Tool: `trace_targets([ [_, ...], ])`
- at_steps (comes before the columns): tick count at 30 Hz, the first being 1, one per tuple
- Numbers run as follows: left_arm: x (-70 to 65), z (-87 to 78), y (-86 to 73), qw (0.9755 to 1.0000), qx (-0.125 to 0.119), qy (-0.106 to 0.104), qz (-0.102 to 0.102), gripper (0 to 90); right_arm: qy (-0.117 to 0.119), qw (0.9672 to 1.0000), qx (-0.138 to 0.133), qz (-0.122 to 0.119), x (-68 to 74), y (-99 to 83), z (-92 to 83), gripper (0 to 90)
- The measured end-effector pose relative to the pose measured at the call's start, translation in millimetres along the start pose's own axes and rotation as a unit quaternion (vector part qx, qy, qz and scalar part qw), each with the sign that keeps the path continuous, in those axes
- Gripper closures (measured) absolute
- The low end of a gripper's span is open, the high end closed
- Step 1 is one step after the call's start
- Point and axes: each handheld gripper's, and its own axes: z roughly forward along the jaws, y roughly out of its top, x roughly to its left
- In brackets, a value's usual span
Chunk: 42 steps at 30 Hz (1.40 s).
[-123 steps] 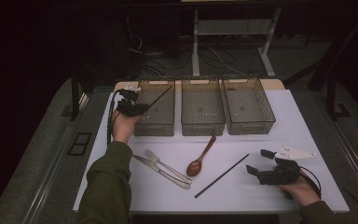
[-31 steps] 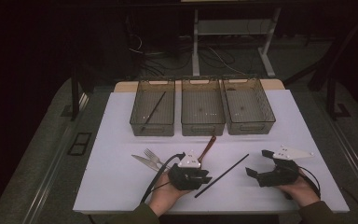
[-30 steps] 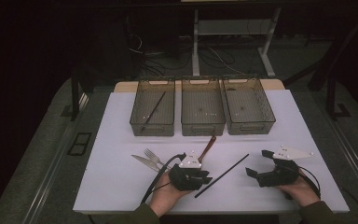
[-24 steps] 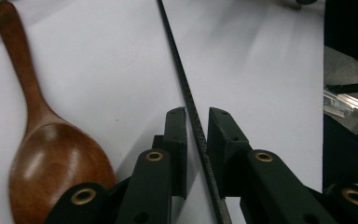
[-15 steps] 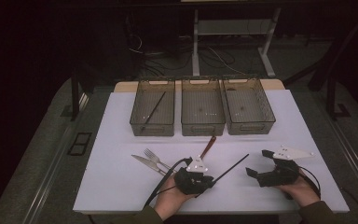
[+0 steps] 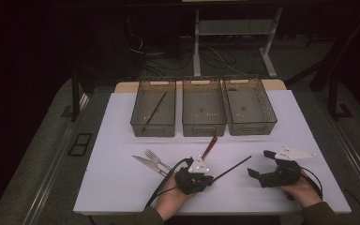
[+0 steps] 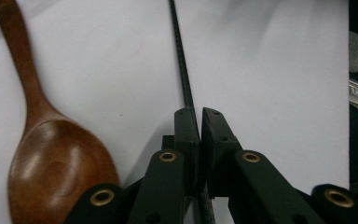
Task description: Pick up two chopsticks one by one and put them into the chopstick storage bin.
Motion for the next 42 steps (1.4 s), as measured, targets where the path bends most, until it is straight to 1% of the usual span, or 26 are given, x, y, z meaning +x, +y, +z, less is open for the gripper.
trace_targets([
  [1, 1.0, -0.2, 0.2, 1.0000, 0.001, -0.001, -0.001, 84.6, 0.000, 1.0000, 0.000, 0.000, 0.0, 0.0, -0.1, 1.5],
  [2, 2.7, -0.8, 0.6, 1.0000, 0.006, -0.003, 0.003, 84.7, 0.000, 1.0000, 0.000, 0.000, -0.1, 0.0, -0.1, 1.5],
  [3, 2.4, -0.2, 0.5, 1.0000, 0.002, -0.003, -0.003, 84.7, 0.000, 1.0000, 0.000, 0.000, 0.0, 0.1, -0.1, 1.5],
  [8, 3.0, -0.7, 0.5, 1.0000, 0.002, 0.002, -0.005, 85.1, 0.000, 1.0000, -0.001, -0.002, 0.2, 0.3, -0.4, 1.5],
  [9, 4.0, -1.3, 0.6, 1.0000, 0.006, 0.000, -0.001, 85.1, 0.000, 1.0000, -0.001, -0.002, 0.1, 0.5, -0.8, 1.5],
  [14, 5.4, -4.3, 1.7, 1.0000, 0.001, -0.005, -0.008, 85.1, -0.001, 1.0000, -0.003, -0.002, -0.6, 0.7, -1.3, 1.5],
  [18, 5.5, -8.6, 4.0, 0.9999, -0.007, -0.005, -0.011, 85.1, -0.001, 1.0000, -0.003, -0.003, -0.5, 0.7, -1.4, 1.5],
  [20, 6.4, -11.9, 4.7, 0.9998, -0.010, -0.006, -0.018, 85.1, -0.001, 1.0000, -0.003, -0.002, -0.3, 0.9, -1.4, 1.5],
  [21, 7.5, -13.5, 5.2, 0.9998, -0.013, -0.004, -0.017, 85.2, -0.001, 1.0000, -0.003, -0.003, -0.2, 1.0, -1.6, 1.5],
  [22, 8.2, -15.4, 5.6, 0.9997, -0.015, -0.004, -0.020, 85.1, -0.001, 1.0000, -0.003, -0.003, -0.1, 1.0, -1.5, 1.5],
  [27, 12.9, -25.2, 7.8, 0.9993, -0.030, -0.004, -0.024, 85.1, 0.001, 1.0000, -0.003, -0.003, 0.9, 0.5, -0.5, 1.5],
  [33, 16.9, -35.8, 10.3, 0.9986, -0.048, -0.006, -0.023, 85.1, 0.005, 0.9999, 0.009, -0.011, 3.5, -1.7, 3.8, 1.5],
  [37, 19.5, -42.2, 11.6, 0.9982, -0.057, -0.008, -0.018, 85.1, 0.002, 0.9999, 0.008, -0.012, 2.5, -1.8, 3.4, 1.5],
  [42, 23.3, -51.9, 13.5, 0.9971, -0.073, -0.008, -0.022, 85.1, 0.002, 0.9999, 0.009, -0.012, 2.3, -1.8, 3.3, 1.5],
])
